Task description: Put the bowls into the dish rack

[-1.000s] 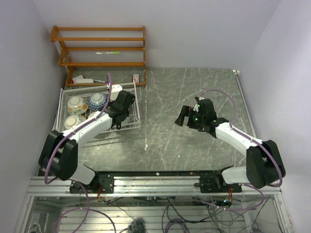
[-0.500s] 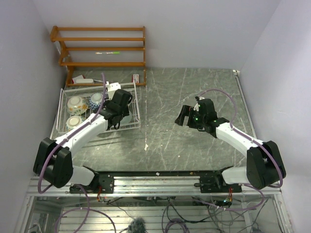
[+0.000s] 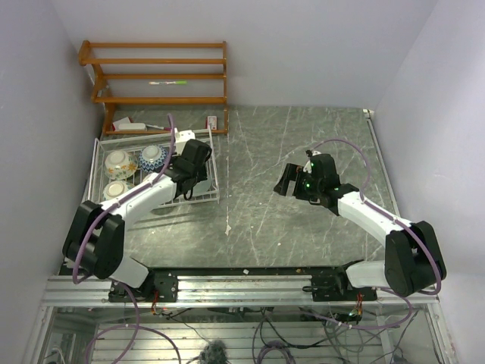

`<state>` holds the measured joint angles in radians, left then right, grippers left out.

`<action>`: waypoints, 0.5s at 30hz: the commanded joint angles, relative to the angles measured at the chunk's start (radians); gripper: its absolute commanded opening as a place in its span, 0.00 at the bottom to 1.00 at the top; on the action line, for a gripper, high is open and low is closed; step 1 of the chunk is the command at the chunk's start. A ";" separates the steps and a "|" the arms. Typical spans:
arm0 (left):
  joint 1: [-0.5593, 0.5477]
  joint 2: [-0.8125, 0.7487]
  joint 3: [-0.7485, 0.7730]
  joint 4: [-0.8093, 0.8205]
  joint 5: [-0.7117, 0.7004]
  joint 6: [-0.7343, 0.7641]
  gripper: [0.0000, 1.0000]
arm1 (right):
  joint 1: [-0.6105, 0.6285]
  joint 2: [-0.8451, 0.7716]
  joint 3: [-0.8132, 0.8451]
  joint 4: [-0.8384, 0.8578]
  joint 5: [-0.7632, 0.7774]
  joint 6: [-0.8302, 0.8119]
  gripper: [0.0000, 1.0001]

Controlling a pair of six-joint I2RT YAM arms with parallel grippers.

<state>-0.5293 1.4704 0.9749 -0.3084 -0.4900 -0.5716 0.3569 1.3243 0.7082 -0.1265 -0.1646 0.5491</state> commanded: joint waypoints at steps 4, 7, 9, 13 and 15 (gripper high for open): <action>-0.004 0.021 0.007 0.075 -0.016 -0.008 0.51 | -0.013 -0.019 -0.023 0.007 0.002 -0.012 0.98; -0.004 0.017 0.011 0.067 -0.017 -0.007 0.59 | -0.014 -0.022 -0.027 0.008 0.004 -0.012 0.98; -0.005 0.005 0.008 0.064 -0.013 -0.008 0.72 | -0.014 -0.026 -0.027 0.008 0.002 -0.012 0.99; -0.004 -0.026 0.012 0.055 -0.004 -0.006 0.99 | -0.016 -0.035 -0.030 0.005 0.001 -0.011 0.99; -0.005 -0.043 0.022 0.042 0.000 -0.001 0.99 | -0.016 -0.041 -0.030 0.005 0.000 -0.011 0.99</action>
<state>-0.5316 1.4742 0.9749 -0.2901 -0.4892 -0.5728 0.3477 1.3144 0.6876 -0.1257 -0.1661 0.5480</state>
